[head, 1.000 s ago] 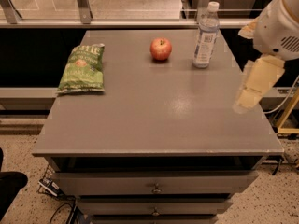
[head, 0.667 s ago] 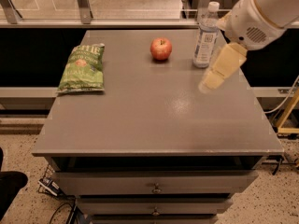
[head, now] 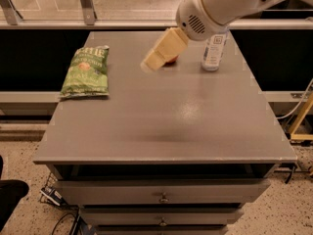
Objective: Pick green jalapeno chip bag
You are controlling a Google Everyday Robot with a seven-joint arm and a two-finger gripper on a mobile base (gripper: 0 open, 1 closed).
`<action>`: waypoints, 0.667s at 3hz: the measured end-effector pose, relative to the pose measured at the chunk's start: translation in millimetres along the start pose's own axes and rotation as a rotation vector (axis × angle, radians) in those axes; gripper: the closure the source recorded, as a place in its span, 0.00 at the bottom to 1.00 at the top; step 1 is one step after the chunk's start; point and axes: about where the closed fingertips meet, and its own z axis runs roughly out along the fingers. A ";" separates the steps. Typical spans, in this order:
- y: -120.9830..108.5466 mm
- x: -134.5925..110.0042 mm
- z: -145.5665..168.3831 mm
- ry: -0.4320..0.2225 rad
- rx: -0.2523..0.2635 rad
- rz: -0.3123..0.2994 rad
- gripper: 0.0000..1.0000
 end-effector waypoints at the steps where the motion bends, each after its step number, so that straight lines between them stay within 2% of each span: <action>1: -3.7 -9.4 0.8 -0.030 0.023 0.061 0.00; 2: -2.4 -8.7 -0.1 -0.026 0.020 0.048 0.00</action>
Offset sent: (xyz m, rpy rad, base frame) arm 0.0057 0.0048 0.0069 0.0507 0.0011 -0.0506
